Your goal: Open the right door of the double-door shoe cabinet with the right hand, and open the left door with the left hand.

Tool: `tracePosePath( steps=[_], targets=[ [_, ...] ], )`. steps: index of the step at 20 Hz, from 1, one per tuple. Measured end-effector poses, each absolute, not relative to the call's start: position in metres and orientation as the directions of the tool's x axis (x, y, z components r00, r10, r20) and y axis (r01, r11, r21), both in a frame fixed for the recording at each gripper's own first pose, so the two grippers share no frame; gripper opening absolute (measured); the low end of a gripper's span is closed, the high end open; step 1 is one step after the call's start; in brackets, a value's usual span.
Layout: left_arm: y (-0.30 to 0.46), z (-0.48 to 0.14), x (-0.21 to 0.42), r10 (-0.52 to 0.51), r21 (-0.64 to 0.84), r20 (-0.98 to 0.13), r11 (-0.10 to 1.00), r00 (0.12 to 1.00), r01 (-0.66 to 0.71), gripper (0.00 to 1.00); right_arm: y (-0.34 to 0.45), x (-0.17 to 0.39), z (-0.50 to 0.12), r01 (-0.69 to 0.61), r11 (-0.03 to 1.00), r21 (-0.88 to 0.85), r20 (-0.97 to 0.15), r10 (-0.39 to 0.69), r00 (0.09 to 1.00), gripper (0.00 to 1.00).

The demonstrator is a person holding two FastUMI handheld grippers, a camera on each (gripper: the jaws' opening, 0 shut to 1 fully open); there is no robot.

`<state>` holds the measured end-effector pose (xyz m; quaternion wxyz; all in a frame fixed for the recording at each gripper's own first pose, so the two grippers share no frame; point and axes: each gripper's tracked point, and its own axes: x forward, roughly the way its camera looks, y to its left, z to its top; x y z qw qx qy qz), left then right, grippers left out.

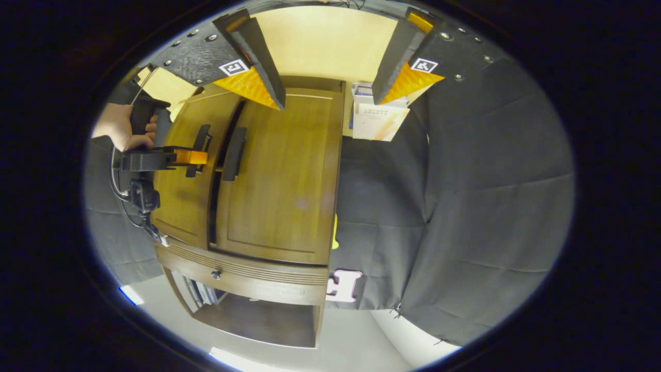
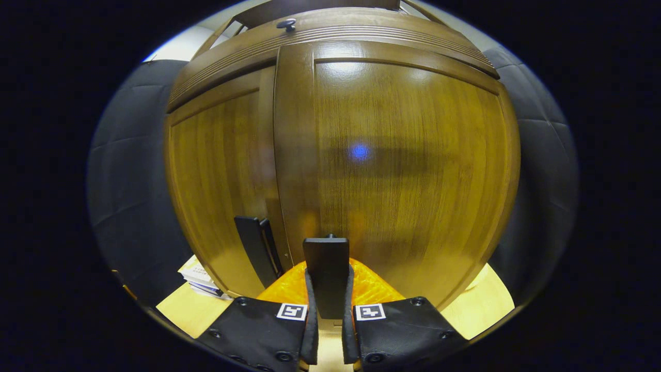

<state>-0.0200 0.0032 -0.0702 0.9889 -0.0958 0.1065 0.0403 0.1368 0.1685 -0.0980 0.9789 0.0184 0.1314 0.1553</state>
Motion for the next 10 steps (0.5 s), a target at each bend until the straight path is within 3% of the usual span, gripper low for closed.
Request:
tracePosePath(
  steps=[10],
  targets=[
    [-0.0033,-0.0624,-0.027,0.06,-0.18,-0.214,0.979,0.975,-0.099,0.98,0.1629,0.1343,-0.0894,-0.349,0.932,0.099,-0.241,0.363,0.9,0.19]
  ],
)
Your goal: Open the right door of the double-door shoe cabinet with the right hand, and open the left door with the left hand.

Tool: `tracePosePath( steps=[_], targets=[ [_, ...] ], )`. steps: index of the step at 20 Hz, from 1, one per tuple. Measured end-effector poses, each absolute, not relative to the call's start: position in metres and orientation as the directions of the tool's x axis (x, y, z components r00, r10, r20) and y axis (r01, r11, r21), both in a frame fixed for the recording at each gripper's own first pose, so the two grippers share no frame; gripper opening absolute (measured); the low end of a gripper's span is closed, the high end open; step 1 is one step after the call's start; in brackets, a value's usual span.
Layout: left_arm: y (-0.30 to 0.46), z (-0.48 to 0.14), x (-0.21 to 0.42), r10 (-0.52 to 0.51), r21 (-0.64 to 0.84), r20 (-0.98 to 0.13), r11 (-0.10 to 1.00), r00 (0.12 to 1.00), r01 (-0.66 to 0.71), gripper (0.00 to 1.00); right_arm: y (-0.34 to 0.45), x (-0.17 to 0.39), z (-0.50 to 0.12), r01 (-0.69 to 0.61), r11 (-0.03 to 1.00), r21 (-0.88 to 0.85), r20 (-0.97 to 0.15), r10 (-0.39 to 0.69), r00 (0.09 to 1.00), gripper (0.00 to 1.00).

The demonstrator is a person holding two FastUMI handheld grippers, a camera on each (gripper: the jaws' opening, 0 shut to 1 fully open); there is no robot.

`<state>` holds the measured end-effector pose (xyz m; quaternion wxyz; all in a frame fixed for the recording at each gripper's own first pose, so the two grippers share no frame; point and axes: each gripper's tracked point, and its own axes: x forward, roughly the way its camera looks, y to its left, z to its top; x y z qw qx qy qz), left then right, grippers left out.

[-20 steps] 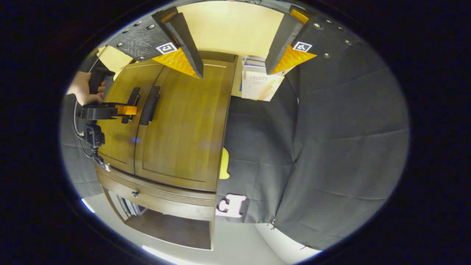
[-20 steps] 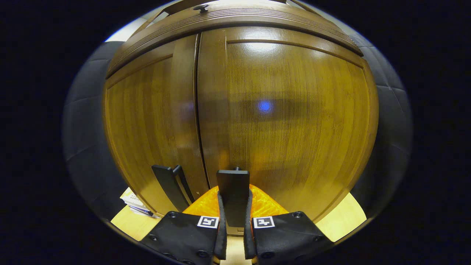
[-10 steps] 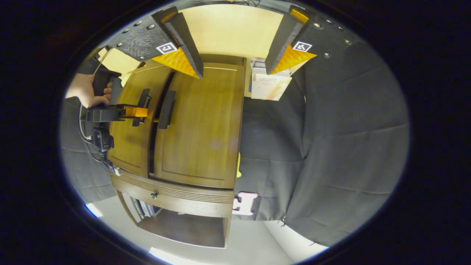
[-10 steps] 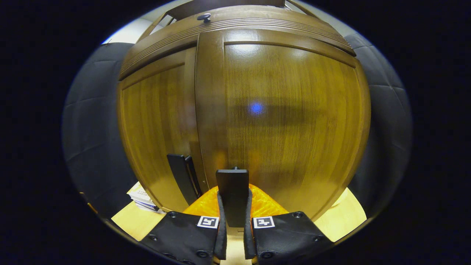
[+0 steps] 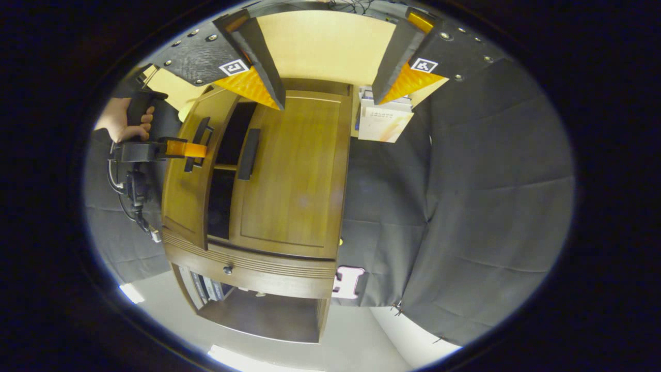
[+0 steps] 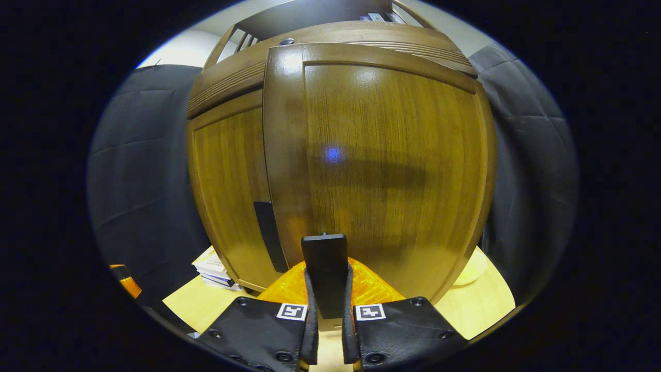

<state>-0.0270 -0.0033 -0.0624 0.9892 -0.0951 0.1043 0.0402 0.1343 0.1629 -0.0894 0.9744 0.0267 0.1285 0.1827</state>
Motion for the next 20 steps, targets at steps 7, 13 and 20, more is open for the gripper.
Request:
tracePosePath(
  steps=[7,13,20],
  targets=[
    [0.0,-0.057,-0.03,0.081,-0.119,-0.211,0.987,0.974,-0.108,0.98,0.161,0.136,-0.088,-0.388,0.916,0.104,-0.224,0.402,0.888,0.19],
    [0.001,-0.047,-0.034,0.181,-0.121,-0.197,0.971,0.964,-0.207,0.98,0.156,0.131,-0.079,-0.436,0.894,0.097,-0.246,0.446,0.86,0.22],
    [-0.011,-0.049,-0.052,0.226,-0.114,-0.231,0.96,0.947,-0.256,0.97,0.141,0.14,-0.055,-0.45,0.886,0.115,-0.262,0.464,0.846,0.19]
  ],
)
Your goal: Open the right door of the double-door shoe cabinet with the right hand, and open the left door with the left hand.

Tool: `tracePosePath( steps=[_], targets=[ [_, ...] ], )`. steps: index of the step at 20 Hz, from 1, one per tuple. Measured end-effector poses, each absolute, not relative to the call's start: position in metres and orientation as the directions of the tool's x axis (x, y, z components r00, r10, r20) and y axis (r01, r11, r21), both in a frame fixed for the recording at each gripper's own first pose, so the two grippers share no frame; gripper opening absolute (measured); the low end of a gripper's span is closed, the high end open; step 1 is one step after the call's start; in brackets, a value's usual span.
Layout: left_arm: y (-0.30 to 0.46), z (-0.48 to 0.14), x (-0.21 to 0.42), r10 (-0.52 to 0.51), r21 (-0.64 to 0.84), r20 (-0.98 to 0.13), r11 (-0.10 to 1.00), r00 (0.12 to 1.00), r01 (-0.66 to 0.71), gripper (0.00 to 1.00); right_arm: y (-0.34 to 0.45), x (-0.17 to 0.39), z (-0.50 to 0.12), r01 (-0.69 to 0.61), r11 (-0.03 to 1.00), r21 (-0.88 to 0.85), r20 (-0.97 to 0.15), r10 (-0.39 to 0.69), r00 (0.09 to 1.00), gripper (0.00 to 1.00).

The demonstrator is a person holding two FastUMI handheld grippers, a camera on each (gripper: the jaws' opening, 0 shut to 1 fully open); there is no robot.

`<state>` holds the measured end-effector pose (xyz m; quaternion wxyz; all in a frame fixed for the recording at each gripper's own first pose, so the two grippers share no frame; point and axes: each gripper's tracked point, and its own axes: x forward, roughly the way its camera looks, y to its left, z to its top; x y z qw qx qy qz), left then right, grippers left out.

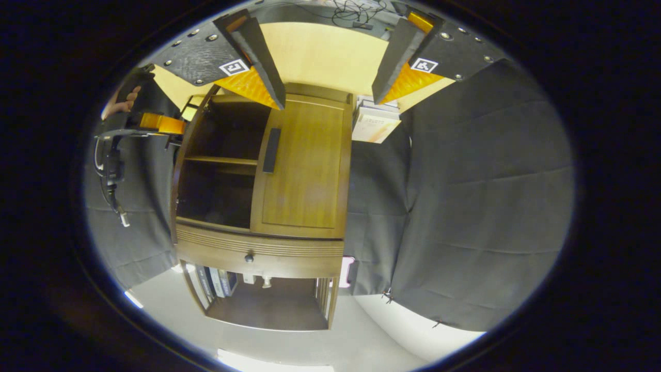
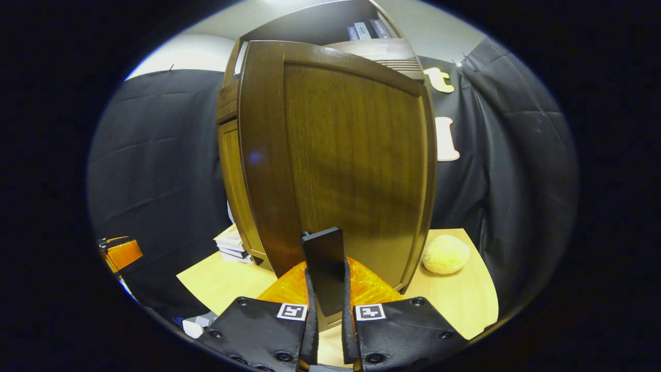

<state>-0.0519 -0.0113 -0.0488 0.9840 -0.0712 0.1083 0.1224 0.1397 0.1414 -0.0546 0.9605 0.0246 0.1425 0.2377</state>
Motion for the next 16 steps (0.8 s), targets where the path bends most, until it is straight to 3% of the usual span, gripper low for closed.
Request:
tracePosePath(
  steps=[13,16],
  targets=[
    [-0.019,-0.036,-0.034,0.196,-0.082,-0.187,0.973,0.963,-0.214,0.98,0.07,0.154,-0.048,-0.374,0.914,0.159,-0.203,0.401,0.893,0.19],
    [-0.025,-0.033,-0.028,0.17,-0.107,-0.192,0.975,0.967,-0.193,0.98,0.059,0.156,-0.045,-0.36,0.916,0.176,-0.198,0.391,0.899,0.08]
  ],
)
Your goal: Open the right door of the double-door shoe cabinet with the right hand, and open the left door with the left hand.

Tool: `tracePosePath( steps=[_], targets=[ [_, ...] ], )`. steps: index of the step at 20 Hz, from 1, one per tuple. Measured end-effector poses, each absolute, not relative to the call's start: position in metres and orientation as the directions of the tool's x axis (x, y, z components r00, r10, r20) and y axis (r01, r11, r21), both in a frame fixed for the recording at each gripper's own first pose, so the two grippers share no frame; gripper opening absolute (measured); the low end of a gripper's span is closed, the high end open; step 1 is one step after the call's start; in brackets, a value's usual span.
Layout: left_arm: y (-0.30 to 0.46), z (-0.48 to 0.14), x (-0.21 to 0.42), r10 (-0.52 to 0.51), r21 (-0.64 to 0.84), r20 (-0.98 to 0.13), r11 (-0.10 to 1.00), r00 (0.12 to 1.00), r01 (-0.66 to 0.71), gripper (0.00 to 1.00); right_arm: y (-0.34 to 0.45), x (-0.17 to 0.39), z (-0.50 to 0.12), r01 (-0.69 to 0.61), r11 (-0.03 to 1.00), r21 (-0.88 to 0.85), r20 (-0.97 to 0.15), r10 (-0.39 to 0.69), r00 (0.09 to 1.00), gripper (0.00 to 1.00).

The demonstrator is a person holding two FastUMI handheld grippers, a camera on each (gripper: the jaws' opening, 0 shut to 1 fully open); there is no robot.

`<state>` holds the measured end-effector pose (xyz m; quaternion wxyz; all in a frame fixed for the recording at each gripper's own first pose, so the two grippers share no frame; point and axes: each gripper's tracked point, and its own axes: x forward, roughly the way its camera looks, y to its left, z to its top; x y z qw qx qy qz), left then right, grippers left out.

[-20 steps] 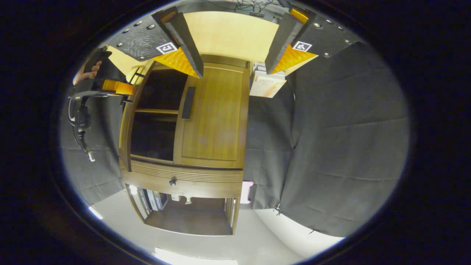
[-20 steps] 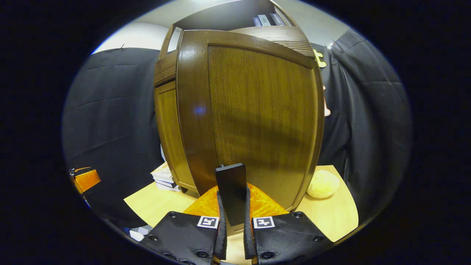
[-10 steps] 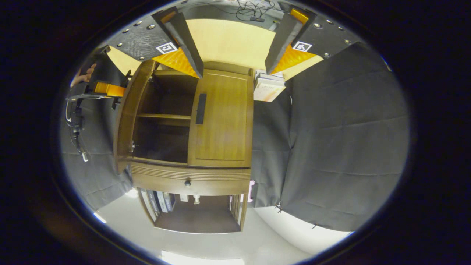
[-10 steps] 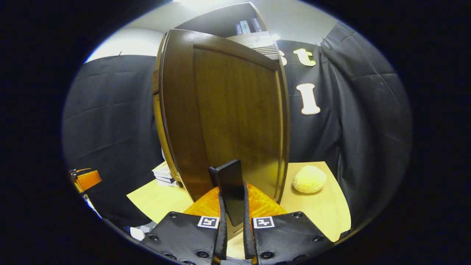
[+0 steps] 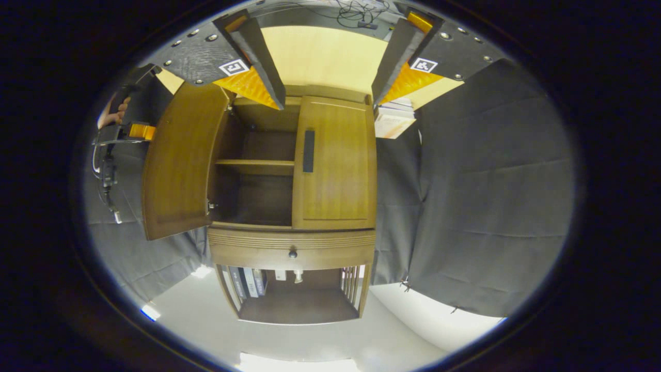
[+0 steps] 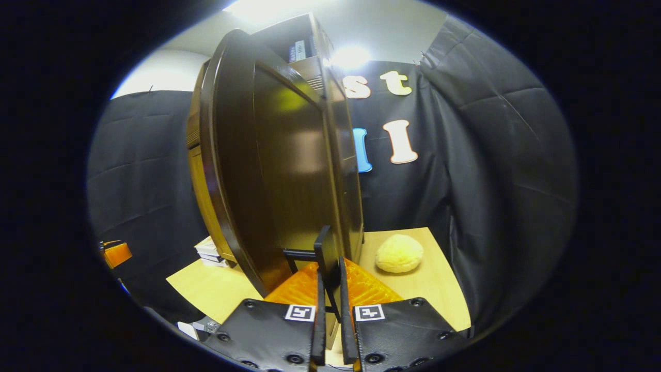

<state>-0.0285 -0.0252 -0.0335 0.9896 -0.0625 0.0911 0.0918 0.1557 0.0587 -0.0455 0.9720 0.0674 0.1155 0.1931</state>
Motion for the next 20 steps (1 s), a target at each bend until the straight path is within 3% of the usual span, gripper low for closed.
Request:
tracePosePath(
  steps=[1,2,3,5,6,7,8,10,11,14,15,16,17,18,20],
  targets=[
    [-0.027,-0.032,-0.026,0.165,-0.114,-0.198,0.975,0.966,-0.19,0.98,0.064,0.155,-0.045,-0.38,0.906,0.188,-0.193,0.413,0.89,0.12],
    [-0.029,-0.032,-0.03,0.165,-0.119,-0.199,0.974,0.966,-0.191,0.98,0.067,0.151,-0.043,-0.399,0.897,0.191,-0.181,0.432,0.884,0.09],
    [-0.028,-0.029,-0.029,0.166,-0.125,-0.196,0.973,0.966,-0.193,0.98,0.068,0.151,-0.041,-0.405,0.897,0.177,-0.171,0.433,0.885,0.18],
    [-0.029,-0.029,-0.025,0.169,-0.134,-0.192,0.971,0.967,-0.196,0.98,0.06,0.153,-0.042,-0.404,0.902,0.151,-0.164,0.426,0.89,0.16],
    [-0.03,-0.029,-0.025,0.17,-0.136,-0.191,0.971,0.967,-0.197,0.98,0.059,0.152,-0.042,-0.4,0.902,0.162,-0.165,0.425,0.89,0.1],
    [-0.03,-0.029,-0.023,0.169,-0.136,-0.19,0.971,0.967,-0.196,0.98,0.06,0.148,-0.042,-0.395,0.901,0.181,-0.165,0.424,0.89,0.16],
    [-0.028,-0.028,-0.021,0.171,-0.132,-0.191,0.971,0.967,-0.198,0.98,0.06,0.146,-0.042,-0.389,0.9,0.196,-0.165,0.422,0.892,0.08],
    [-0.019,-0.026,-0.01,0.172,-0.121,-0.192,0.973,0.966,-0.197,0.98,0.058,0.14,-0.044,-0.376,0.902,0.214,-0.174,0.414,0.894,0.08],
    [-0.013,-0.025,-0.002,0.171,-0.113,-0.197,0.974,0.965,-0.196,0.98,0.057,0.136,-0.044,-0.367,0.904,0.221,-0.177,0.407,0.896,0.17],
    [0.005,-0.018,0.031,0.159,-0.116,-0.195,0.976,0.968,-0.183,0.98,0.038,0.128,-0.043,-0.301,0.937,0.176,-0.183,0.331,0.926,0.16],
    [0.012,-0.017,0.047,0.15,-0.12,-0.192,0.977,0.97,-0.175,0.98,0.031,0.126,-0.037,-0.269,0.951,0.154,-0.177,0.294,0.939,0.13],
    [0.018,-0.015,0.063,0.142,-0.119,-0.185,0.979,0.972,-0.166,0.97,0.029,0.127,-0.035,-0.244,0.959,0.144,-0.169,0.267,0.949,0.04],
    [0.023,-0.012,0.079,0.133,-0.116,-0.177,0.981,0.975,-0.155,0.98,0.026,0.126,-0.033,-0.211,0.967,0.143,-0.168,0.234,0.958,0.04],
    [0.028,-0.01,0.094,0.122,-0.114,-0.172,0.983,0.978,-0.143,0.98,0.023,0.124,-0.032,-0.176,0.973,0.15,-0.173,0.201,0.964,0.12],
    [0.036,-0.006,0.13,0.096,-0.115,-0.16,0.987,0.982,-0.115,0.98,0.025,0.12,-0.032,-0.13,0.978,0.163,-0.173,0.158,0.972,0.1]
  ],
)
